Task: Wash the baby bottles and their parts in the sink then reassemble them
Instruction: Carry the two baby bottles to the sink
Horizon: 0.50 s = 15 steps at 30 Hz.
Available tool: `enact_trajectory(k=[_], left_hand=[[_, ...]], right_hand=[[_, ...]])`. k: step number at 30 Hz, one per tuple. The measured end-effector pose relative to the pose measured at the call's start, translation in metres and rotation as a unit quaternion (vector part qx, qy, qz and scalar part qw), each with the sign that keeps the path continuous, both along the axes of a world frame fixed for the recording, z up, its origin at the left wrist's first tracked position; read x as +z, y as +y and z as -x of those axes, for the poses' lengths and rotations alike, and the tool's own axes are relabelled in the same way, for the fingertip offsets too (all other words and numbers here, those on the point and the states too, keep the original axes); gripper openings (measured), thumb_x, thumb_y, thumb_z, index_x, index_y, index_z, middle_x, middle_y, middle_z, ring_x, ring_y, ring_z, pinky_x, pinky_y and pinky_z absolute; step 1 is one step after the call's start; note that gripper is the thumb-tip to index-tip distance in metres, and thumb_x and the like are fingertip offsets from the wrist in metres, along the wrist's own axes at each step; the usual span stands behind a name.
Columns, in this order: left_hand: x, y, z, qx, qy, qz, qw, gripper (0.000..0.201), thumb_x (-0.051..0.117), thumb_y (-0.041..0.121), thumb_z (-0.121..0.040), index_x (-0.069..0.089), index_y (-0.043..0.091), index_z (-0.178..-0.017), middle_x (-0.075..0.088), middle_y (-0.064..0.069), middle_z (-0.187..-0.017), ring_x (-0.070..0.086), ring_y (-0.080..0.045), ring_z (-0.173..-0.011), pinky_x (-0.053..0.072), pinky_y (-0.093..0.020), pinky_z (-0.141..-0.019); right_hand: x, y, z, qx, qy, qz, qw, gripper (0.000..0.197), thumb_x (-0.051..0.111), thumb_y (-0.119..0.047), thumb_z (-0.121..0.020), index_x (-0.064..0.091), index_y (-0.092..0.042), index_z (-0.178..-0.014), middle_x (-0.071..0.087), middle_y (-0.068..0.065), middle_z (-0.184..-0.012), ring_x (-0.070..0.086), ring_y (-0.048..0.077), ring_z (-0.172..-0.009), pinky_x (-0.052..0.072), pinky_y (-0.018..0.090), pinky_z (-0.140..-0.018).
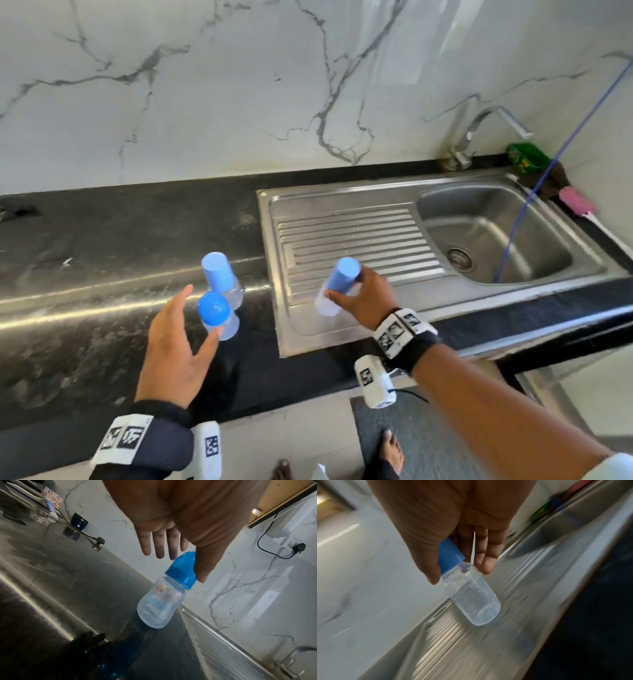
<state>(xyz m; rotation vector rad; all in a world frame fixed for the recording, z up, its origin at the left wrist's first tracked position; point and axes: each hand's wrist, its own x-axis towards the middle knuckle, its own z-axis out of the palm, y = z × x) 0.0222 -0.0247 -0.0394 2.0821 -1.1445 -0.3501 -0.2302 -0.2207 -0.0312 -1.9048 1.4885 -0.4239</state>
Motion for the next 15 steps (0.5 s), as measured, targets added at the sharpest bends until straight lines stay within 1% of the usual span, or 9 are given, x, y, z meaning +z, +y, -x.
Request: enact_trajectory(k=[3, 5, 6, 8, 9, 11, 13, 15], left_hand=[[-0.006, -0.011, 0.006, -0.003, -0.003, -0.007, 1.000, 0.077, 0.078, 0.017, -0.084, 0.037, 0.019, -0.149, 0.046, -0.005, -0.150, 0.041, -0.028, -0.136, 0.036, -0.047, -0.110], [-0.008, -0.016, 0.008, -0.003, 0.000, -0.010, 1.000, 0.077, 0.079, 0.017, -0.084, 0.037, 0.019, -0.149, 0.048, -0.005, -0.149, 0.044, -0.030, -0.134, 0.039, -0.051, -0.108], [-0.009, -0.018, 0.009, -0.002, 0.004, -0.012, 1.000, 0.077, 0.079, 0.017, -0.084, 0.037, 0.019, -0.149, 0.049, -0.006, -0.147, 0.045, -0.030, -0.132, 0.040, -0.052, -0.107], [-0.009, -0.021, 0.011, 0.003, 0.013, -0.011, 1.000, 0.076, 0.079, 0.016, -0.084, 0.038, 0.020, -0.148, 0.051, -0.007, -0.144, 0.047, -0.032, -0.129, 0.041, -0.051, -0.104], [-0.008, -0.023, 0.014, 0.003, 0.016, -0.007, 1.000, 0.075, 0.079, 0.016, -0.084, 0.039, 0.020, -0.146, 0.053, -0.007, -0.141, 0.048, -0.032, -0.127, 0.041, -0.049, -0.102], [-0.007, -0.025, 0.018, 0.003, 0.020, 0.000, 1.000, 0.071, 0.079, 0.014, -0.084, 0.042, 0.020, -0.143, 0.056, -0.007, -0.134, 0.050, -0.031, -0.122, 0.039, -0.042, -0.097], [-0.006, -0.025, 0.020, 0.006, 0.021, 0.001, 1.000, 0.066, 0.078, 0.013, -0.085, 0.044, 0.021, -0.141, 0.058, -0.006, -0.130, 0.052, -0.031, -0.115, 0.038, -0.038, -0.093], [-0.007, -0.025, 0.021, 0.013, 0.026, 0.001, 1.000, 0.062, 0.076, 0.012, -0.086, 0.045, 0.021, -0.139, 0.060, -0.006, -0.127, 0.054, -0.030, -0.110, 0.038, -0.037, -0.092]], right_hand=[[0.002, -0.037, 0.081, -0.145, 0.028, 0.003, 0.989, 0.051, 0.085, -0.038, -0.078, 0.067, -0.008, -0.115, 0.072, 0.009, -0.108, 0.066, 0.028, -0.098, 0.042, 0.027, -0.078], [0.004, -0.057, 0.122, -0.222, 0.031, 0.013, 0.974, 0.049, 0.085, -0.037, -0.079, 0.066, -0.008, -0.113, 0.071, 0.010, -0.104, 0.065, 0.029, -0.095, 0.040, 0.027, -0.077], [0.004, -0.065, 0.138, -0.249, 0.033, 0.018, 0.968, 0.048, 0.084, -0.037, -0.079, 0.065, -0.008, -0.113, 0.069, 0.009, -0.101, 0.065, 0.029, -0.097, 0.040, 0.027, -0.077], [0.002, -0.076, 0.159, -0.278, 0.030, 0.024, 0.960, 0.048, 0.083, -0.037, -0.080, 0.065, -0.008, -0.114, 0.067, 0.007, -0.099, 0.064, 0.028, -0.097, 0.039, 0.027, -0.078], [0.000, -0.080, 0.166, -0.283, 0.031, 0.027, 0.958, 0.048, 0.083, -0.037, -0.081, 0.065, -0.008, -0.114, 0.068, 0.008, -0.101, 0.063, 0.028, -0.096, 0.040, 0.027, -0.078], [-0.010, -0.085, 0.173, -0.289, 0.037, 0.021, 0.956, 0.050, 0.083, -0.037, -0.080, 0.065, -0.008, -0.116, 0.069, 0.010, -0.107, 0.064, 0.030, -0.101, 0.042, 0.029, -0.079], [-0.022, -0.089, 0.175, -0.293, 0.035, 0.018, 0.955, 0.053, 0.083, -0.039, -0.079, 0.063, -0.009, -0.118, 0.070, 0.011, -0.111, 0.065, 0.032, -0.105, 0.047, 0.033, -0.084], [-0.029, -0.090, 0.176, -0.294, 0.027, 0.016, 0.955, 0.054, 0.083, -0.039, -0.080, 0.062, -0.010, -0.120, 0.070, 0.011, -0.114, 0.064, 0.033, -0.108, 0.050, 0.037, -0.090]])
